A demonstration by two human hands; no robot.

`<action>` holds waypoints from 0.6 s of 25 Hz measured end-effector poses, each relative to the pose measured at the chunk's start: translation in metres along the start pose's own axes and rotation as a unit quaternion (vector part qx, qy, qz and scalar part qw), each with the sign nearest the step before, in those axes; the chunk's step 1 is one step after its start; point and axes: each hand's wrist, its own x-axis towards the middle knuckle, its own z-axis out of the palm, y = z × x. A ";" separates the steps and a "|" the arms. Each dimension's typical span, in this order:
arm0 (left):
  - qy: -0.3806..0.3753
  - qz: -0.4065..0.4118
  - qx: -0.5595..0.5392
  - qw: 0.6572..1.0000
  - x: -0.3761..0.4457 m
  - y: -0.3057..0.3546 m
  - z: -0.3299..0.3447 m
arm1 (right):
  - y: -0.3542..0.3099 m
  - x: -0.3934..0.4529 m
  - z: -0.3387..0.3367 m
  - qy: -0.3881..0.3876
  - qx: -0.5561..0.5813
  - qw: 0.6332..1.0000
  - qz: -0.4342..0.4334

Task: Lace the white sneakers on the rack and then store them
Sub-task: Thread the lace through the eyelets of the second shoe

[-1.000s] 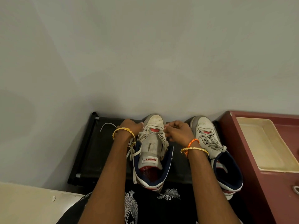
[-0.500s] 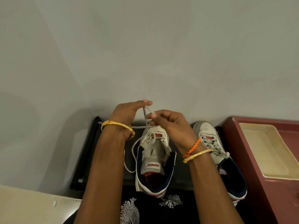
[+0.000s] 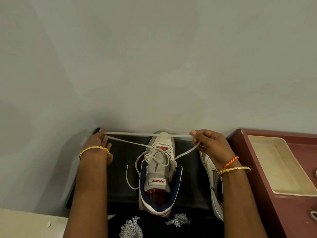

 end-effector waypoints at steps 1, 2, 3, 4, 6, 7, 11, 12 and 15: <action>0.005 -0.009 -0.013 1.000 0.003 0.000 -0.002 | 0.005 0.003 -0.003 0.017 -0.007 1.000 0.005; 0.004 -0.019 -0.031 0.999 0.006 0.000 -0.004 | 0.009 0.005 -0.005 0.031 -0.017 0.999 0.008; 0.001 -0.027 -0.051 0.998 0.010 0.000 -0.005 | 0.012 0.007 -0.006 0.044 -0.030 0.999 0.010; -0.001 -0.030 -0.064 0.997 0.014 0.000 -0.007 | 0.016 0.009 -0.006 0.057 -0.044 0.997 0.010; 0.008 -0.027 -0.076 0.997 0.020 -0.001 -0.008 | 0.023 0.013 -0.008 0.087 -0.064 0.994 0.012; 0.016 -0.025 -0.076 0.997 0.023 -0.001 -0.009 | 0.026 0.014 -0.009 0.099 -0.064 0.993 0.016; 0.069 0.042 0.025 0.996 0.030 -0.004 -0.008 | 0.033 0.018 -0.014 0.094 -0.065 0.993 0.041; 0.119 0.083 0.153 0.978 0.031 -0.009 -0.007 | 0.032 0.018 -0.013 0.082 -0.061 0.994 0.040; 0.132 0.239 0.519 0.810 0.018 -0.026 0.003 | 0.025 0.016 0.000 0.057 -0.019 0.998 0.027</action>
